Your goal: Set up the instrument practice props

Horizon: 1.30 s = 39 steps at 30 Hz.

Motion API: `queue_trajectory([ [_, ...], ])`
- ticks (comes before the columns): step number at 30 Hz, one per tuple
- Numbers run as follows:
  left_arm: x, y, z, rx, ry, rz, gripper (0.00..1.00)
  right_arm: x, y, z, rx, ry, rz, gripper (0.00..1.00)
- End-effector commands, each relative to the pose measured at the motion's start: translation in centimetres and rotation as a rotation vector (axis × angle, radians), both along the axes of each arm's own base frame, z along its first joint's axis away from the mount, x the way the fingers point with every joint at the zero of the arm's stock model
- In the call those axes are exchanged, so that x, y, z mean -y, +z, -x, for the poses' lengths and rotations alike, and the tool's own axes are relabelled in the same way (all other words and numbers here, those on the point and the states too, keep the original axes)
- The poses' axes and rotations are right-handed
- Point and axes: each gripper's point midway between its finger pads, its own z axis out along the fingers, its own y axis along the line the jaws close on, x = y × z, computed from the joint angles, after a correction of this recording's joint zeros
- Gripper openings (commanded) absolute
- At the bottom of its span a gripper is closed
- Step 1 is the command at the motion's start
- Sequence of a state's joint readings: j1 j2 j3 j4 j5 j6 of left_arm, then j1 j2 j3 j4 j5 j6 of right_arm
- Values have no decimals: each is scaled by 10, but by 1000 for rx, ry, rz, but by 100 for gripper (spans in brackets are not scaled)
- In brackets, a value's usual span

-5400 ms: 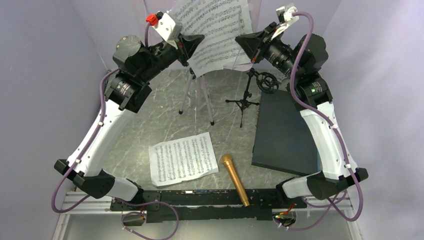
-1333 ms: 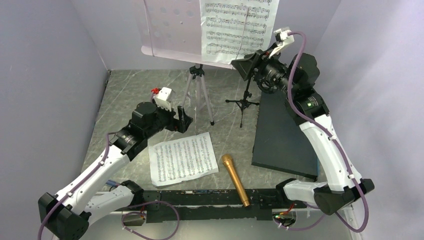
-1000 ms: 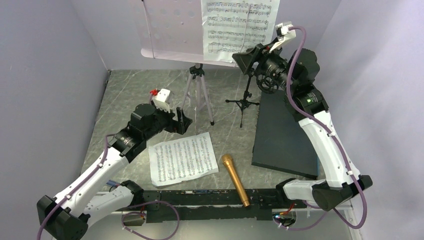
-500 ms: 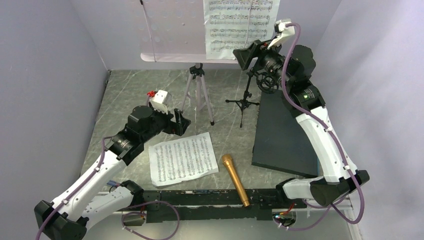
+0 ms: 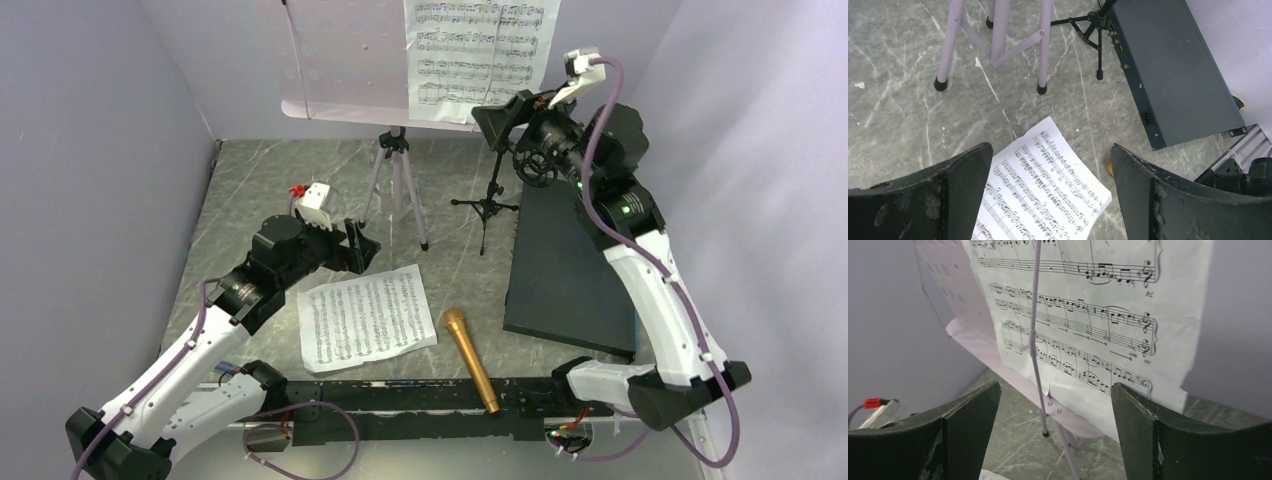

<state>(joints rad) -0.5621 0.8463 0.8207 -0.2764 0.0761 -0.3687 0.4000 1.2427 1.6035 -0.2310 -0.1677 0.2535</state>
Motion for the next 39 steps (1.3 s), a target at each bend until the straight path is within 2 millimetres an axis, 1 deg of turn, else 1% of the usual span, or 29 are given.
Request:
queue_trajectory([
  [1,1,-9,6,-44,-1,31,93,9,27,37,72,35,-52,87],
  [7,1,-31,14,-120,12,60,93,16,15,67,37,65,-66,91],
  [11,-2,-54,16,-198,67,84,93,18,3,86,16,92,-80,93],
  [16,-11,-78,16,-277,146,75,93,15,-21,99,-43,135,-64,93],
  [18,-14,-83,15,-295,176,75,93,15,-32,101,-70,139,-56,93],
  [20,-17,-84,13,-293,202,83,93,14,-44,100,-94,145,-51,93],
  [21,-16,-81,11,-276,200,88,94,13,-50,99,-106,148,-51,93],
  [25,-10,-62,1,-180,161,105,93,3,-77,94,-161,184,-40,93],
  [29,-10,-43,-20,-80,159,62,92,-11,-107,89,-211,252,-29,94],
  [32,-7,-32,-45,-31,138,12,90,-24,-131,83,-245,309,-27,96],
  [34,-5,-27,-63,-17,111,-11,84,-32,-144,79,-263,341,-26,96],
  [36,-5,-25,-84,0,90,-30,75,-39,-153,73,-270,367,-26,97],
  [38,-4,-24,-105,26,69,-30,72,-46,-159,66,-267,382,-13,97],
  [39,-4,-19,-116,47,60,-21,71,-51,-162,62,-264,391,0,97],
])
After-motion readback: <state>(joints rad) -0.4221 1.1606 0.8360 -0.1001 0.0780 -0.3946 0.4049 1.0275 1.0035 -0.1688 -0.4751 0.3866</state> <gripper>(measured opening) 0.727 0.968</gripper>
